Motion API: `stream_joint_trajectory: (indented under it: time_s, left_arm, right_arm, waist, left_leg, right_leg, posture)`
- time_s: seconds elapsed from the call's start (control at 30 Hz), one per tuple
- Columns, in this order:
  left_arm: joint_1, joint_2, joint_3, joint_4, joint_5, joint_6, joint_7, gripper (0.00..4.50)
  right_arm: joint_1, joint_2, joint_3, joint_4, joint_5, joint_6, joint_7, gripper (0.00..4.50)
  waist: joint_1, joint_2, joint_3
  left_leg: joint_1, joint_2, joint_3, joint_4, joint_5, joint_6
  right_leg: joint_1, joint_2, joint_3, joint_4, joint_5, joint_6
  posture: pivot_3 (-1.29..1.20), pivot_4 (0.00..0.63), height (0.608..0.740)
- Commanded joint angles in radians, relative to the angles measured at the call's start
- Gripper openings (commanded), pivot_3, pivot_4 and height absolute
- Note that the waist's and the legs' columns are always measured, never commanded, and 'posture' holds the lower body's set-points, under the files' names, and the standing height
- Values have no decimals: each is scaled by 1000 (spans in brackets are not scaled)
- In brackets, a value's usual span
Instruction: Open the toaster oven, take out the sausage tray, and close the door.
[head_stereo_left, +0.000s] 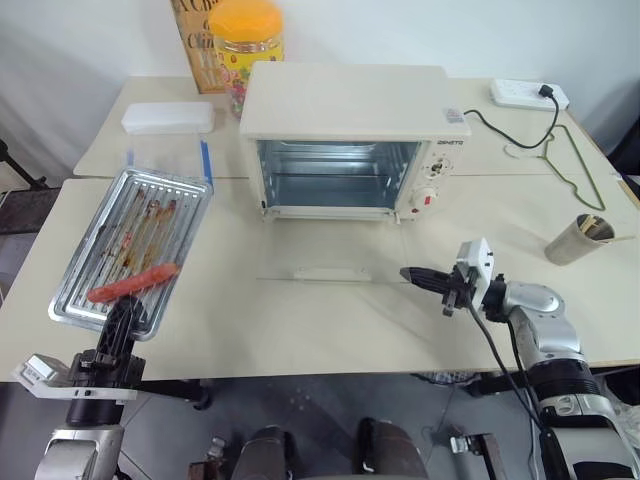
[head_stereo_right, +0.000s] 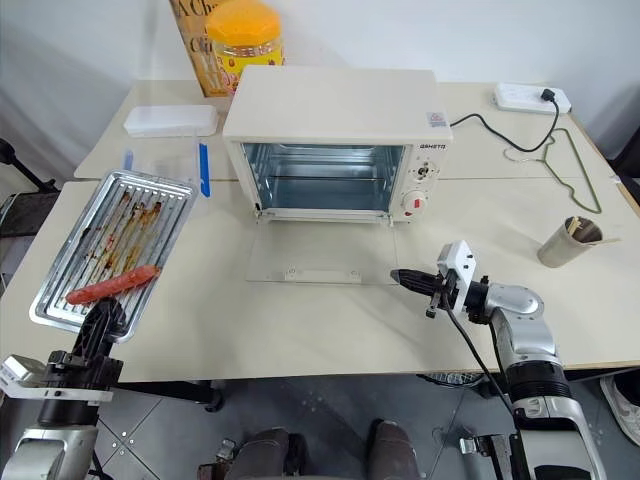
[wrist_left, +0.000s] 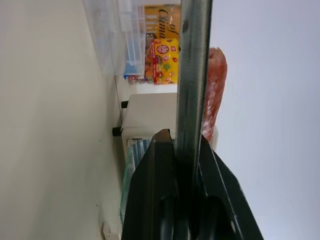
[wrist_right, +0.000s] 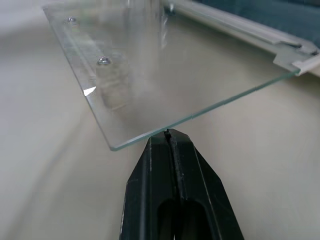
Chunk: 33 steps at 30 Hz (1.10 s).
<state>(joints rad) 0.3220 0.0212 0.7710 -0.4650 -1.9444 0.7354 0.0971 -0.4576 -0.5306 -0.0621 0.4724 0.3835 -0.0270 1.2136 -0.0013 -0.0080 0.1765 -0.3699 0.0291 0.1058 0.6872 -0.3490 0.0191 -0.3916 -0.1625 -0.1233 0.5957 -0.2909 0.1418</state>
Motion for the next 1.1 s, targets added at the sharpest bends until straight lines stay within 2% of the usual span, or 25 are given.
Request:
stream_joint_trajectory:
  time_s: [0.03, 0.27, 0.4, 0.53, 0.63, 0.8, 1.0, 1.1]
  left_arm:
    - [13, 14, 0, -45, -28, -17, -6, 0]
    - [10, 40, -9, -36, -28, -8, -3, 0]
    - [9, 58, -15, -23, -28, 11, -9, 0]
    - [11, 87, -26, -7, -28, 43, -17, 0]
    - [17, 135, -48, 15, -28, 91, -32, 0]
    - [-10, 241, -95, 75, -28, 181, -52, 0]
    - [-79, 388, -185, 186, -28, 313, -86, 0]
    - [-147, 437, -243, 246, -28, 360, -88, 0]
  right_arm:
    - [-15, -2, -64, -95, 85, 71, -14, 16]
    - [-81, 19, -189, -399, 340, 382, -206, 16]
    - [-158, 53, -210, -434, 392, 441, -287, 16]
    - [-176, 35, -201, -463, 400, 482, -302, 16]
    - [-89, -38, -190, -543, 382, 498, -248, 568]
    - [137, -160, -198, -680, 311, 424, -139, 2236]
    - [337, -224, -289, -745, 297, 386, -119, 4345]
    - [408, -224, -331, -769, 301, 386, -140, 4429]
  waist:
    - [1, 0, 0]
    - [0, 1, 0]
    - [0, 0, 0]
    - [4, 0, 0]
    - [14, 0, 0]
    - [25, 0, 0]
    - [24, 1, 0]
    - [24, 1, 0]
  left_leg:
    - [0, 0, 0, 0, 0, 0]
    - [-1, 1, 0, 0, -1, 0]
    - [-1, 1, 0, 0, -2, -1]
    - [-2, 1, 0, -1, -2, -1]
    - [-2, 0, -1, -1, -3, 0]
    - [-2, 0, 1, -1, -4, 1]
    - [0, 0, 3, -1, -4, 1]
    - [0, 0, 2, -1, -4, 1]
  right_leg:
    - [0, 0, 0, 0, 0, 0]
    - [-1, 0, 0, 0, 0, 0]
    - [-1, 0, 0, 0, 0, 0]
    - [-2, 0, 0, 0, 0, 0]
    - [-2, 0, 0, -1, 0, 0]
    - [-2, 1, 0, -3, 0, 0]
    - [-1, 1, 3, -2, 0, 0]
    - [-1, 1, 3, -2, 0, 0]
  posture:
    - [0, 150, 740]
    - [0, 150, 740]
    - [0, 150, 740]
    - [0, 150, 740]
    - [0, 150, 740]
    - [0, 150, 740]
    - [0, 150, 740]
    - [0, 150, 740]
